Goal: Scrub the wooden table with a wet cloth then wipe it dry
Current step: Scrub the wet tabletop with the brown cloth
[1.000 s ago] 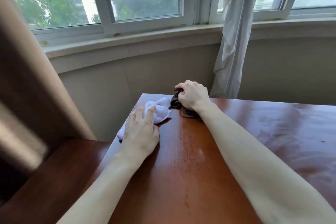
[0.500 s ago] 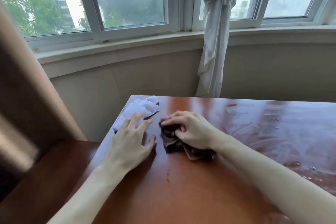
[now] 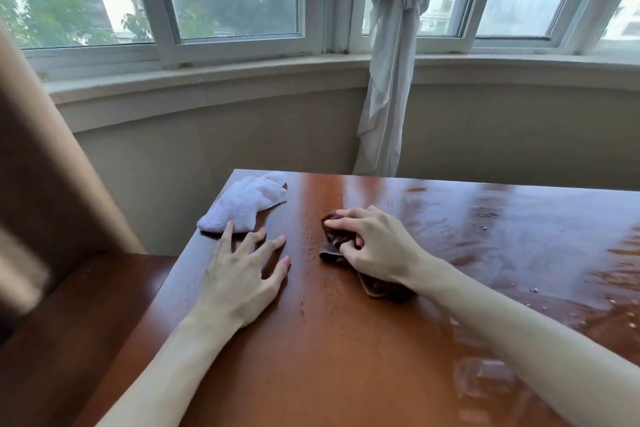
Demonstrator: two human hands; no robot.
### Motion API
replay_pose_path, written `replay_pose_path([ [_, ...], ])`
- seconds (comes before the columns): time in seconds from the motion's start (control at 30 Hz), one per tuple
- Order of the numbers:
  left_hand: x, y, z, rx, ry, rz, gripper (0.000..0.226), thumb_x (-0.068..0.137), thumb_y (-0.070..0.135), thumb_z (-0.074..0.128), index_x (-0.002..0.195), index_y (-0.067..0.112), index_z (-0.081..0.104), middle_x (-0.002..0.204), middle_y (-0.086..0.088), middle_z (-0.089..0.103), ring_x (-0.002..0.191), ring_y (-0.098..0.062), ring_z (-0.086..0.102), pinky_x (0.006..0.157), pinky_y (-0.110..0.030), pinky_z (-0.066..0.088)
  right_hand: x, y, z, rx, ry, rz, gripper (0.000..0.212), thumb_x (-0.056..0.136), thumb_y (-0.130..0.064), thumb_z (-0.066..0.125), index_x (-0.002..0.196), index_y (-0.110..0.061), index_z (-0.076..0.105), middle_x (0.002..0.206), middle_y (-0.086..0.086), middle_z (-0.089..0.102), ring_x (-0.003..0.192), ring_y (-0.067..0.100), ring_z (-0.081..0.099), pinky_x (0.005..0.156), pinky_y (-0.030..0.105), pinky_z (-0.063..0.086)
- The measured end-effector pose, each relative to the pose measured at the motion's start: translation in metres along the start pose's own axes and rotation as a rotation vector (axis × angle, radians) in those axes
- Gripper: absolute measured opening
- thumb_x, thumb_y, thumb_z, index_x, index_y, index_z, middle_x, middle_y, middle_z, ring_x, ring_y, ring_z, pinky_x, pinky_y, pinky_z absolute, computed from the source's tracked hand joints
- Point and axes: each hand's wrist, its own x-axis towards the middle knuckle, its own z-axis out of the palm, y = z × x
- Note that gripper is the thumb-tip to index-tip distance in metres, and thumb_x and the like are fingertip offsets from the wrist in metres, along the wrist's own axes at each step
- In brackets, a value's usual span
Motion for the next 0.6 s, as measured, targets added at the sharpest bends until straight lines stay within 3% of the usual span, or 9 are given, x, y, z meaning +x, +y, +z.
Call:
replay_pose_path([
  [0.1,-0.002,0.003,-0.004,0.075,0.022,0.005,0.071,0.084,0.077,0.014,0.145,0.053,0.041,0.158,0.014,0.037,0.149,-0.033,0.015,0.122,-0.048,0.022,-0.044,-0.013,-0.014,0.006,-0.076,-0.086,0.063,0.08,-0.036,0.042,0.139,-0.037,0.061,0.147,-0.017,0.053,0.107,0.013,0.053,0.102,0.027,0.045],
  [0.23,-0.005,0.005,-0.011,0.103,0.081,0.038,0.075,0.082,0.077,0.016,0.144,0.049,0.046,0.156,0.013,0.039,0.132,-0.023,0.035,0.108,-0.041,0.041,-0.044,-0.002,-0.019,0.085,-0.028,-0.062,0.058,0.08,-0.028,0.051,0.136,-0.038,0.062,0.141,-0.02,0.058,0.122,0.001,0.055,0.106,0.018,0.042],
  [0.3,-0.004,0.01,-0.01,0.083,0.049,0.044,0.073,0.083,0.079,0.018,0.147,0.051,0.039,0.159,0.014,0.034,0.134,-0.021,0.033,0.11,-0.041,0.038,-0.019,0.01,-0.011,0.088,0.052,0.0,0.058,0.077,-0.024,0.05,0.132,-0.036,0.065,0.13,-0.017,0.065,0.119,0.006,0.059,0.099,0.02,0.046],
  [0.4,-0.004,0.02,-0.002,0.116,-0.069,0.039,0.076,0.082,0.08,0.013,0.152,0.053,0.026,0.163,0.013,0.026,0.141,-0.029,0.023,0.119,-0.052,0.021,0.037,0.036,0.001,0.067,0.162,0.173,0.06,0.073,-0.024,0.046,0.128,-0.028,0.069,0.128,-0.005,0.067,0.116,0.022,0.06,0.089,0.026,0.045],
  [0.6,0.001,0.022,-0.001,0.106,-0.124,0.008,0.063,0.094,0.073,0.025,0.153,0.055,0.02,0.166,0.013,0.017,0.152,-0.032,0.008,0.121,-0.06,0.007,0.108,0.07,0.007,-0.017,0.117,0.369,0.048,0.084,-0.025,0.05,0.126,-0.039,0.07,0.132,-0.004,0.066,0.117,0.03,0.061,0.097,0.039,0.049],
])
